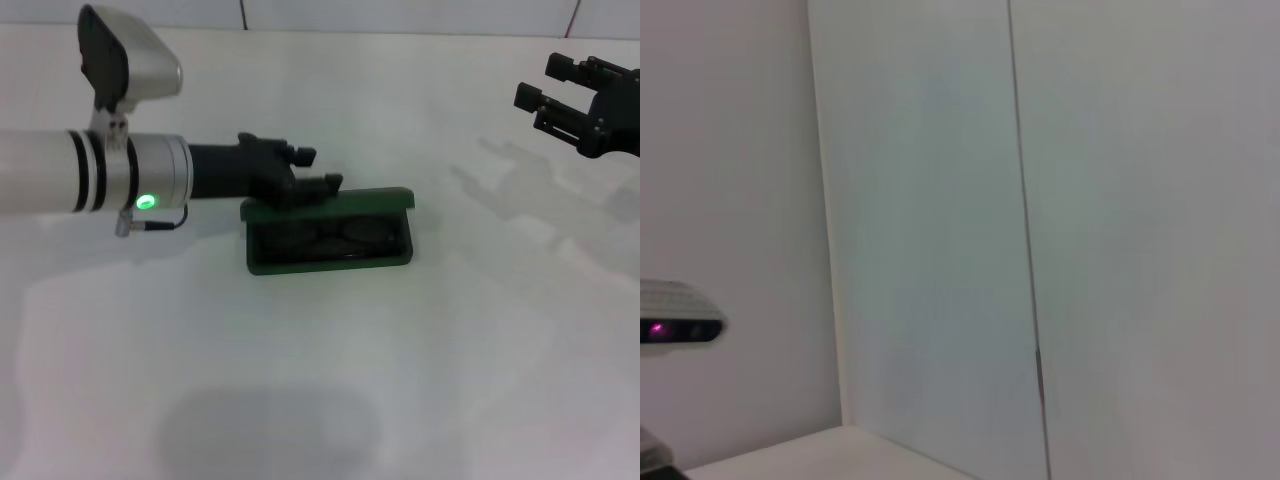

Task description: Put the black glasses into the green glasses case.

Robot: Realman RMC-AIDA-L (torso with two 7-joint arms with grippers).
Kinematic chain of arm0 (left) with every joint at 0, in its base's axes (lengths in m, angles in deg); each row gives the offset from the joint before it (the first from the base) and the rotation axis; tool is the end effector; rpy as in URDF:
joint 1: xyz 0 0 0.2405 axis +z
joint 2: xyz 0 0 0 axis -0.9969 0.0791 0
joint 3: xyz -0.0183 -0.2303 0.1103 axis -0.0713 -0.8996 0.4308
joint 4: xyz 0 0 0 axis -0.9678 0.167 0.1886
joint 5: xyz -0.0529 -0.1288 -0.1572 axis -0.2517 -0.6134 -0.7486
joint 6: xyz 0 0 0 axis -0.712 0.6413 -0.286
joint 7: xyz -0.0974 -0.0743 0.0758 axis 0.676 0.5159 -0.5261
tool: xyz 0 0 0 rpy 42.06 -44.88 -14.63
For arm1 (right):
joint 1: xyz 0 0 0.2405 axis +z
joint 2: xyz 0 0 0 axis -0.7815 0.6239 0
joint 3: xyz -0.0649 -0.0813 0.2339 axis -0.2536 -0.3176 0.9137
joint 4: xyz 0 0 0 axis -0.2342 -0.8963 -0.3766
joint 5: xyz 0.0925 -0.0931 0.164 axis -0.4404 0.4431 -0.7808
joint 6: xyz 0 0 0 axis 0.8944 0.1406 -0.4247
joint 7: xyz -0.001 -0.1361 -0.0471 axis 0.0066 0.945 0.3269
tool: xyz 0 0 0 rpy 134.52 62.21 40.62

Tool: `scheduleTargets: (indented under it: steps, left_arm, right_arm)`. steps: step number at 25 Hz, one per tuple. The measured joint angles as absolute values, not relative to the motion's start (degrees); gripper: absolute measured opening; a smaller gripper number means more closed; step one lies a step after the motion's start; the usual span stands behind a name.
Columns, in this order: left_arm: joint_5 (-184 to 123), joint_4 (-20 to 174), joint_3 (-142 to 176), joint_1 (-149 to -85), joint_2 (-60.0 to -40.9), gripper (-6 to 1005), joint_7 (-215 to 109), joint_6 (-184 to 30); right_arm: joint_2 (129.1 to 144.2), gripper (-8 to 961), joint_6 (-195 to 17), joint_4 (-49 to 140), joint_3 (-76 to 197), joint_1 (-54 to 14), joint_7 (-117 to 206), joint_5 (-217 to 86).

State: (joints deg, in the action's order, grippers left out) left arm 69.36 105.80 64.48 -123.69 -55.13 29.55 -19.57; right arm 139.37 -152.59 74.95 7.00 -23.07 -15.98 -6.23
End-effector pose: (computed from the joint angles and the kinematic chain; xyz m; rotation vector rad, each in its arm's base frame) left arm -0.2438 0.3818 -0.0473 -2.6486 -0.6716 -0.4277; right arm 0.2441 0.3737 0.0193 -2.3450 0.3927 0.9004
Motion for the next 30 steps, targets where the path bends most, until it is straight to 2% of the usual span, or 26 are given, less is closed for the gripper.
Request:
scheduleTargets:
  steps: [11, 14, 16, 20, 24, 29, 30]
  left_arm:
    - [58.47, 105.58, 68.04, -119.57, -55.14, 659, 17.52, -14.37]
    - [49.78, 105.74, 67.86, -117.09, -53.77, 660, 11.42, -3.66]
    - [45.92, 105.78, 67.86, -115.39, -52.06, 661, 8.95, 6.39]
    - [43.33, 106.24, 67.86, -112.7, -50.25, 662, 7.49, 15.47]
    - [44.68, 107.26, 67.95, -110.37, -50.19, 664, 5.91, 15.79]
    - [45.51, 107.79, 68.02, -108.45, -50.32, 721, 3.7, 17.11]
    - [45.23, 108.18, 67.79, -106.29, -50.42, 733, 1.49, 19.04]
  right_arm:
    - [139.46, 564, -153.14, 75.4, 4.66, -22.6, -15.98, -6.11]
    - [138.84, 563, -157.03, 77.13, -0.75, -22.17, -15.98, -5.16]
    - [138.91, 563, -159.14, 78.44, -3.14, -21.57, -16.59, -4.07]
    - [139.35, 637, -160.31, 78.32, -5.5, -19.92, -17.52, -3.33]
    - [139.73, 707, -161.06, 78.02, -10.92, -19.25, -15.64, -2.28]
    - [140.22, 793, -161.09, 76.14, -14.88, -18.7, -10.27, -4.71]
    - [140.21, 810, -161.08, 75.96, -15.14, -18.54, -9.57, -5.63]
